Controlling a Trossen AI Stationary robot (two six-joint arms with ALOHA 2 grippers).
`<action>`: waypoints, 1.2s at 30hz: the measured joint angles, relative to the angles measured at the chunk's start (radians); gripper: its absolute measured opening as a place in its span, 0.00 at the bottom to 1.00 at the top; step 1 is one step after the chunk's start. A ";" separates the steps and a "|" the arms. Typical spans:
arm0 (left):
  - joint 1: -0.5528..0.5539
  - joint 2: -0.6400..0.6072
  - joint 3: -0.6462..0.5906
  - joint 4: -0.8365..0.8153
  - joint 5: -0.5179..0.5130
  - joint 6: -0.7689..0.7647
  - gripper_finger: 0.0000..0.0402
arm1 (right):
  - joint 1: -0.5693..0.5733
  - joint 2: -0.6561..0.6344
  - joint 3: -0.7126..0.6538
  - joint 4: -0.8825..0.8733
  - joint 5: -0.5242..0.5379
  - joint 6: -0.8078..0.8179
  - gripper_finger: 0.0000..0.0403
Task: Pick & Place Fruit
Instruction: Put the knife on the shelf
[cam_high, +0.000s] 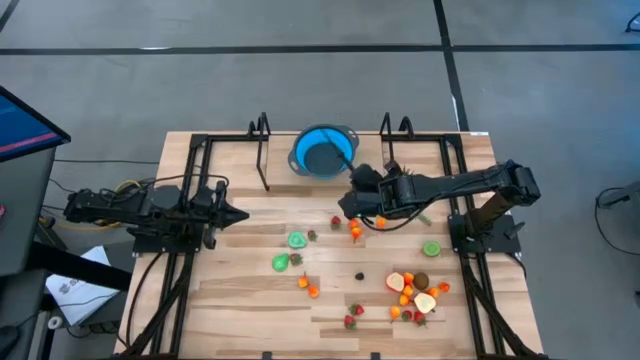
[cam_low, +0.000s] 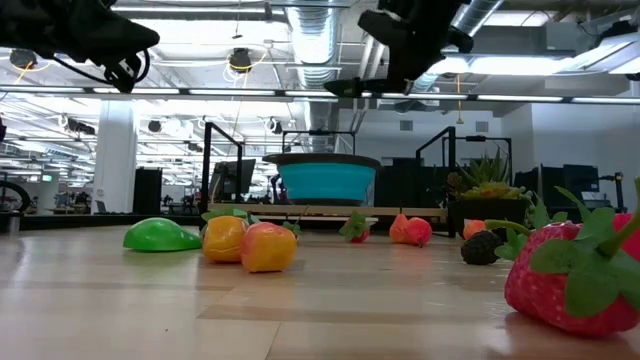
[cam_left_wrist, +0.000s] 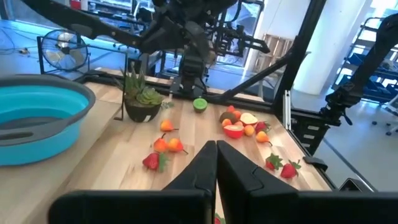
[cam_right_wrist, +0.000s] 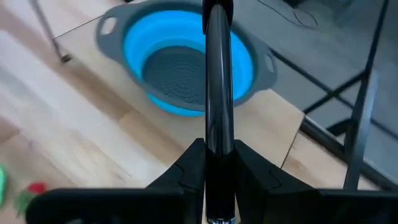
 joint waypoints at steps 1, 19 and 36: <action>0.000 0.000 -0.001 0.001 0.000 0.000 0.00 | -0.012 0.000 0.000 -0.002 0.000 0.019 0.12; 0.001 0.001 -0.003 0.008 -0.003 -0.022 0.00 | -0.248 0.084 -0.001 -0.009 -0.097 0.190 0.12; 0.001 0.028 -0.003 0.040 0.003 0.001 0.00 | -0.215 0.230 0.013 -0.032 -0.032 0.367 0.12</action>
